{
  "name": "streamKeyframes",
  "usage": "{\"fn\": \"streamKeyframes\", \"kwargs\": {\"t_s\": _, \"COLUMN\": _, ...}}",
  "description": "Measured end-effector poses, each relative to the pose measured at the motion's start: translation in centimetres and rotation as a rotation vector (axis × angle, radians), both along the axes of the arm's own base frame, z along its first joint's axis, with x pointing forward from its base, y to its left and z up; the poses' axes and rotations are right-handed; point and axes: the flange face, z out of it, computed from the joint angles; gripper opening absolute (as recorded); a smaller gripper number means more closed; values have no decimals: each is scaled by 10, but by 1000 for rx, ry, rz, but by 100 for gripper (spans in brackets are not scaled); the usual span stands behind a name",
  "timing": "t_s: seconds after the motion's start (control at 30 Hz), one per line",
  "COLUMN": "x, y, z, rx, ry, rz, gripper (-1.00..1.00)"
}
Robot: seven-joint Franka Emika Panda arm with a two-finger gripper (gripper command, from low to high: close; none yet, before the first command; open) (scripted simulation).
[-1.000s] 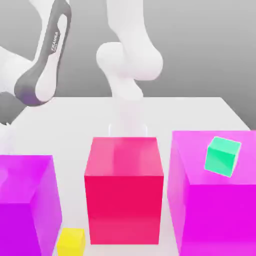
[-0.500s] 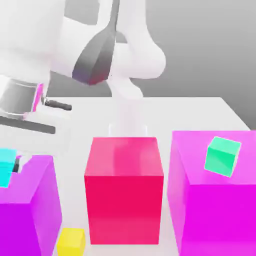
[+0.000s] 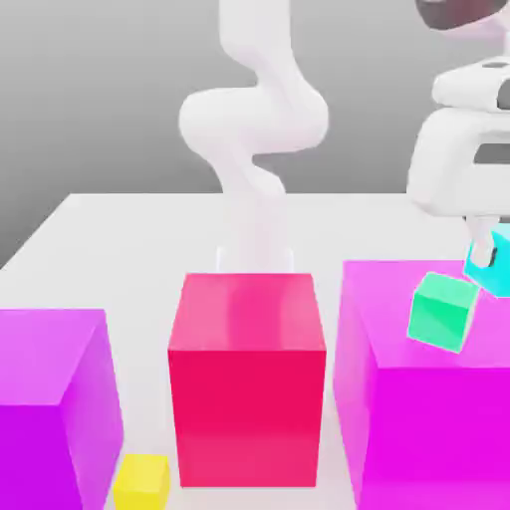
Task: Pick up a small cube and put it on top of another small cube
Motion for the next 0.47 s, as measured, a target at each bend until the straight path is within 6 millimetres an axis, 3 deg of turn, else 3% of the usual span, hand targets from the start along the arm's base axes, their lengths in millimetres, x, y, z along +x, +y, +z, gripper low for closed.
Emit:
{"fn": "streamKeyframes", "kwargs": {"t_s": 0.07, "x": -26, "y": 34, "z": -2, "rx": 18, "ry": 34, "rz": -8, "gripper": -100}}
{"fn": "streamKeyframes", "kwargs": {"t_s": 0.17, "x": -28, "y": 37, "z": -44, "rx": 23, "ry": 46, "rz": -33, "gripper": -100}}
{"fn": "streamKeyframes", "kwargs": {"t_s": 0.2, "x": -27, "y": 35, "z": -54, "rx": 24, "ry": 47, "rz": -37, "gripper": 100}}
{"fn": "streamKeyframes", "kwargs": {"t_s": 0.4, "x": -23, "y": 30, "z": -59, "rx": 22, "ry": 46, "rz": -51, "gripper": 100}}
{"fn": "streamKeyframes", "kwargs": {"t_s": 0.47, "x": -22, "y": 29, "z": -41, "rx": 20, "ry": 44, "rz": -53, "gripper": 100}}
